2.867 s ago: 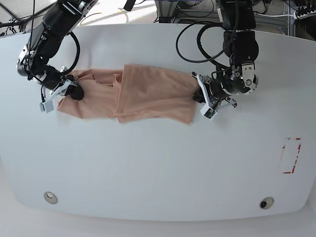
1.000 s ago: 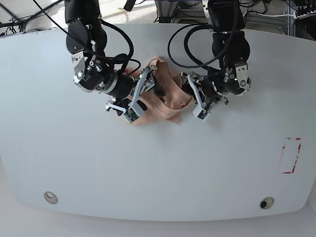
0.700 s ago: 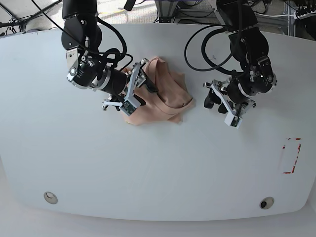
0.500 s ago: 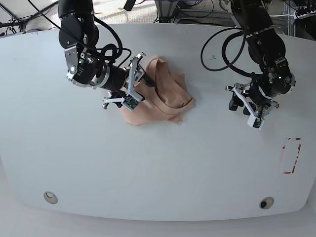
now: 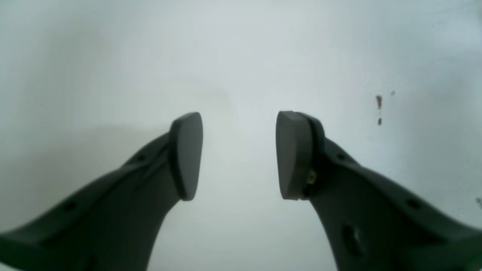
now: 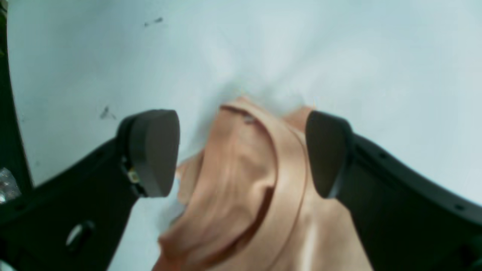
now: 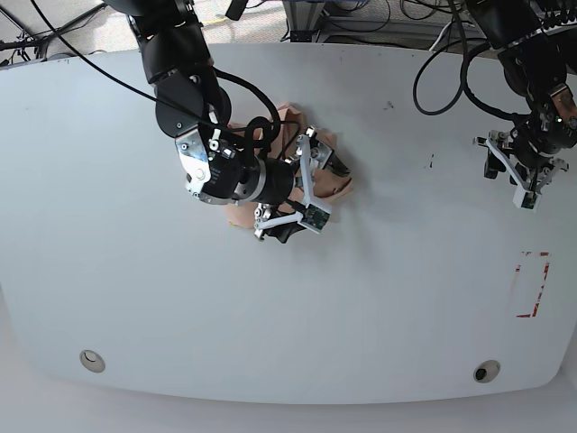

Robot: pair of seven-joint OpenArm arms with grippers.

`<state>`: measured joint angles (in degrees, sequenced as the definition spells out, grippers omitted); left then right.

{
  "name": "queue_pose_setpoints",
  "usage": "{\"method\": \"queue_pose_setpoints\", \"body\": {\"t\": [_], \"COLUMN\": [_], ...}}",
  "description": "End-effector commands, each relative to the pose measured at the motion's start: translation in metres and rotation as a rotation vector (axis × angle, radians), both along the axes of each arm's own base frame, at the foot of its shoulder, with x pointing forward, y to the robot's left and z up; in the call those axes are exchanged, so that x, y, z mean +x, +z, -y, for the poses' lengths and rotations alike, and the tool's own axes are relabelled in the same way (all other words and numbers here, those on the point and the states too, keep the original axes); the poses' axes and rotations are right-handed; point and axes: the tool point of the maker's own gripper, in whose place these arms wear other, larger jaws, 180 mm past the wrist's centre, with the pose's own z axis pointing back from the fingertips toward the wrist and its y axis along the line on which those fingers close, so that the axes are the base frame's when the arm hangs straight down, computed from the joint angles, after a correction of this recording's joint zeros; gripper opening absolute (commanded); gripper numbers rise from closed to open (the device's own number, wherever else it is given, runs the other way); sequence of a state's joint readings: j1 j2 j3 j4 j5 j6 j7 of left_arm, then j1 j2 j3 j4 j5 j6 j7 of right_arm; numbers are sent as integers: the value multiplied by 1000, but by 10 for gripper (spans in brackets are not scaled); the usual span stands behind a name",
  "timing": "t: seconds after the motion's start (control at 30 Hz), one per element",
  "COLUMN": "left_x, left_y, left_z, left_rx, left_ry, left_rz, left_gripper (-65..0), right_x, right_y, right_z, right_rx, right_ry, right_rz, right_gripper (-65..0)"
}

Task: Fold the T-shirt properly
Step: 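Press the folded bundle flat with the right gripper while the left lifts away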

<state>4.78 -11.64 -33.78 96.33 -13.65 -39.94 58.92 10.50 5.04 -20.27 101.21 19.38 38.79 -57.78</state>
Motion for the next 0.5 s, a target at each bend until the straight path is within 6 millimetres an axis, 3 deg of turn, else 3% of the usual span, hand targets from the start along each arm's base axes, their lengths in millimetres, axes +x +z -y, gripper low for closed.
{"method": "queue_pose_setpoints", "body": {"t": [0.0,0.13,0.37,0.4,0.47], "left_x": [0,-12,-18,-18,-18], "left_y": [10,5,4,4,4], "left_z": [-11,-17,-13,-13,-13], "left_rx": [18,21,28,30,29], "left_ry": [21,41,29,28,28], "left_rz": [29,7,0,2,2], "left_gripper": [-356,-357,-357,-357,-357], "right_x": [8,16,26,26,27], "right_y": [-3,-23,-56,-59,-61], "right_z": [-20,-33,-32,-30,-29], "right_rx": [-48,-118,-150,-156,-167], "right_ry": [62,85,65,65,63], "right_rz": [25,3,-16,-18,-11], "right_gripper": [-147,-147,-149,-157,-233]}}
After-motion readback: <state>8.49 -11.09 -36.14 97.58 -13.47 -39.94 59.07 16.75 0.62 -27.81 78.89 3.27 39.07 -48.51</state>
